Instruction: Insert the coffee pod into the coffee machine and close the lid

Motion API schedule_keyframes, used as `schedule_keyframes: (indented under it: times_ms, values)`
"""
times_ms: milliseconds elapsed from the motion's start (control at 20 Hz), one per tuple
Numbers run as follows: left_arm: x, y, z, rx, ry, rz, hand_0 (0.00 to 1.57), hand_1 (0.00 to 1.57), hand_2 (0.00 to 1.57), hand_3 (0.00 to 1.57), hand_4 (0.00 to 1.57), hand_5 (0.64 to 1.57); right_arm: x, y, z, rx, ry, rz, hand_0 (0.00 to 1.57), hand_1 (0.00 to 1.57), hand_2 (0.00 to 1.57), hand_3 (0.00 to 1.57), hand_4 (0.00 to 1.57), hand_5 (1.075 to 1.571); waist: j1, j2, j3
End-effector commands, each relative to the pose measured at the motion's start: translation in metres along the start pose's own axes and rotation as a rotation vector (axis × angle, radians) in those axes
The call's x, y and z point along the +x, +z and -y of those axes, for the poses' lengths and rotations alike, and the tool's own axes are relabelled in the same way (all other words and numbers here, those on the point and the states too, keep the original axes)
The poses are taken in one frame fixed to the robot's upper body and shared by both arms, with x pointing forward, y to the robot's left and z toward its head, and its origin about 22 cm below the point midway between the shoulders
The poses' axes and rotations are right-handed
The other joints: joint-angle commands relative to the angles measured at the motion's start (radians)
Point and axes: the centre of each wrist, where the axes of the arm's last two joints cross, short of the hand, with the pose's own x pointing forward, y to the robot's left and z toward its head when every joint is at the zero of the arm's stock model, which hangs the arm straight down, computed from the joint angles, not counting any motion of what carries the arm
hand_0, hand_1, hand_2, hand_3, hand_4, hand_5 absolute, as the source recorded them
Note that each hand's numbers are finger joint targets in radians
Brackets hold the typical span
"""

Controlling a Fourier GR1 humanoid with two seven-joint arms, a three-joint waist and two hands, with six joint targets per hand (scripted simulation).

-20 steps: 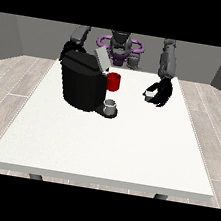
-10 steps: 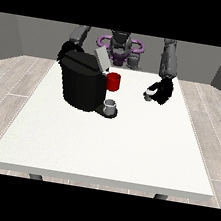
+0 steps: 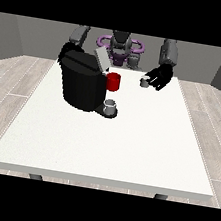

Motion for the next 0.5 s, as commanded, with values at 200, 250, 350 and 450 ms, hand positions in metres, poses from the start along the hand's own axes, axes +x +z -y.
schedule_keyframes:
  times_ms: [200, 250, 350, 450]
  values:
    - [0.057, -0.03, -0.062, 0.028, -0.004, 0.104, 1.27, 1.27, 1.34, 1.29, 0.55, 1.571, 0.008, -0.018, 0.008, 0.028, -0.004, 0.053, 0.0, 0.0, 0.0, 0.0, 0.47, 1.571, -0.013, 0.018, 0.0]
    - [0.045, -0.024, -0.043, -0.004, 0.014, 0.078, 1.27, 1.27, 1.34, 1.29, 0.55, 1.571, -0.008, -0.002, -0.008, 0.029, -0.003, 0.014, 0.0, 0.0, 0.0, 0.0, 0.49, 1.571, -0.018, -0.011, -0.0003]
    - [0.028, -0.019, -0.039, 0.059, -0.007, 0.029, 1.27, 1.27, 1.34, 1.29, 0.55, 1.571, 0.008, 0.005, -0.022, 0.097, -0.017, 0.036, 0.0, 0.0, 0.0, 0.0, 0.49, 1.571, -0.086, 0.003, -0.0006]
    - [0.065, -0.034, -0.079, 0.045, -0.007, 0.076, 1.27, 1.27, 1.34, 1.29, 0.55, 1.571, 0.014, -0.011, -0.026, 0.053, -0.026, 0.056, 0.0, 0.0, 0.0, 0.0, 0.48, 1.571, -0.055, 0.018, -0.0001]
